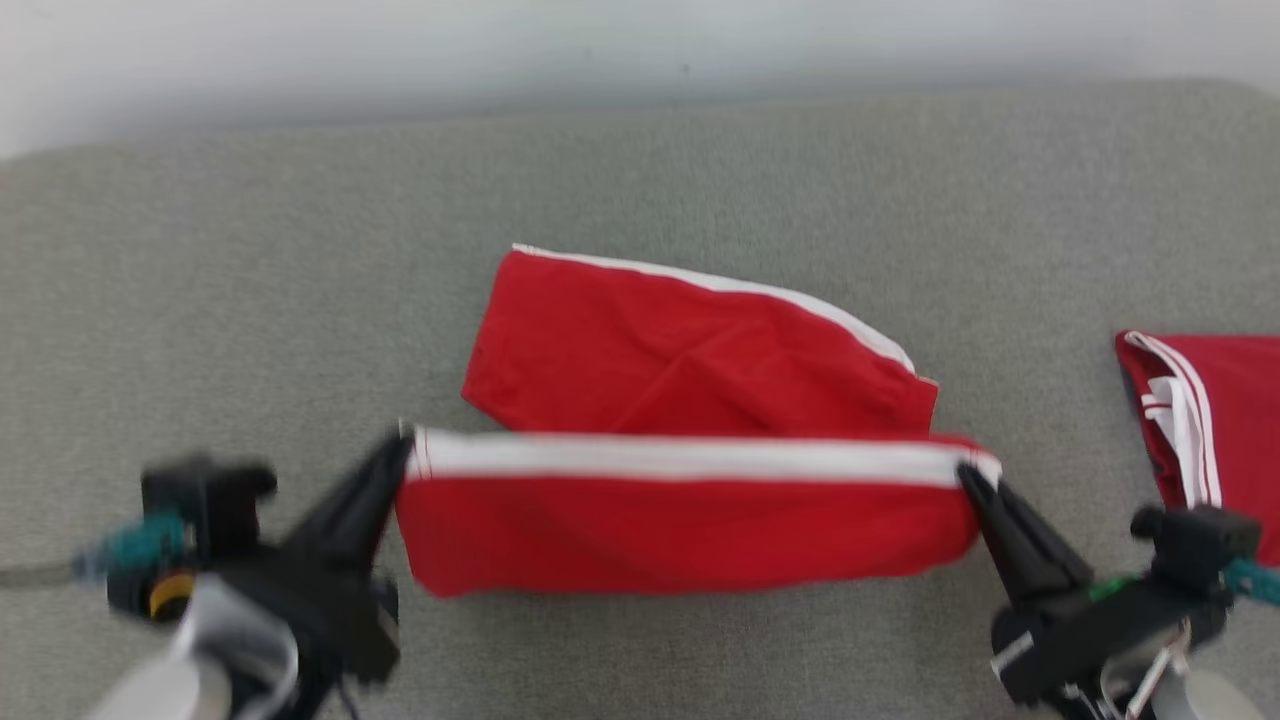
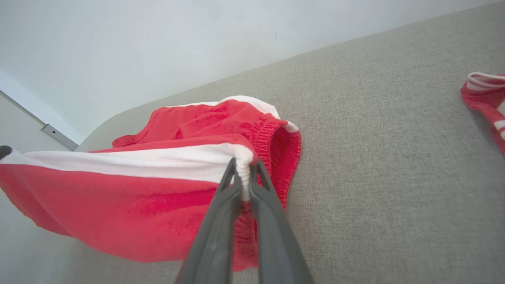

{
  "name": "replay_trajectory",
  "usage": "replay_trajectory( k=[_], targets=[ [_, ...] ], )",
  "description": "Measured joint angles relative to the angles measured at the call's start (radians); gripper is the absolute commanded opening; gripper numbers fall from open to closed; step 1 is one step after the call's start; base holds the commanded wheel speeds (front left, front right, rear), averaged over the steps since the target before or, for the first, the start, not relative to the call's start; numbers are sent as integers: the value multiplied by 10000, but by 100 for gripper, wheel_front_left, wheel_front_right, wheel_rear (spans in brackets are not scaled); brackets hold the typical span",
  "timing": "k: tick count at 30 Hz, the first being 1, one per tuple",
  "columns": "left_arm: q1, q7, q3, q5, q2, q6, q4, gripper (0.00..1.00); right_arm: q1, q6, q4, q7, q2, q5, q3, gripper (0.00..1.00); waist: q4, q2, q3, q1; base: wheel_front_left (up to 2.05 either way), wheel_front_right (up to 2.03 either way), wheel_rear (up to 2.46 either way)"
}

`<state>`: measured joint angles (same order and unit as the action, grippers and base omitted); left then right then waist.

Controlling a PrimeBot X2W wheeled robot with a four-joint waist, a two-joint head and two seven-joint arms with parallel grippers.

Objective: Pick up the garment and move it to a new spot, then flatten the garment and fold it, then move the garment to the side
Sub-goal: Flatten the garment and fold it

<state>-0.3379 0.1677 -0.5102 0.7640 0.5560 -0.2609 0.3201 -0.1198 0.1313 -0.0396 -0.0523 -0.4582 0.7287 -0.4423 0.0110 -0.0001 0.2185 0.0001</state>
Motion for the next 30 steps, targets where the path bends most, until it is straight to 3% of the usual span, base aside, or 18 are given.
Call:
replay_trajectory(
  k=[12, 20, 28, 29, 30],
  targets=[
    [-4748, 65, -107, -272, -1417, 1189, -4552, 0, -2828, 0, 1246, -387, 800, -150, -184, 0, -558, 2, 1533, 2, 0, 0, 0],
    [-6332, -734, -205, -343, -2288, 1967, -7559, 0, -3977, 0, 2389, -834, 957, 33, -794, 0, -1073, 3, 2174, 1, 0, 0, 0],
    [-7243, -1425, -247, -445, -2767, 2474, -9680, 0, -4634, 0, 3058, -1252, 941, 343, -1522, 0, -1390, 3, 2380, 1, 0, 0, 0],
    [-7289, -1425, -274, -439, -2819, 2531, -9877, 0, -4681, 0, 3103, -1323, 943, 414, -1595, 36, -1401, 3, 2369, 1, 0, 0, 0],
    [-7311, -1429, -270, -412, -2869, 2608, -10067, 4, -4712, 0, 3162, -1361, 941, 468, -1647, 79, -1404, 3, 2349, 0, 0, 0, 0]
  ],
)
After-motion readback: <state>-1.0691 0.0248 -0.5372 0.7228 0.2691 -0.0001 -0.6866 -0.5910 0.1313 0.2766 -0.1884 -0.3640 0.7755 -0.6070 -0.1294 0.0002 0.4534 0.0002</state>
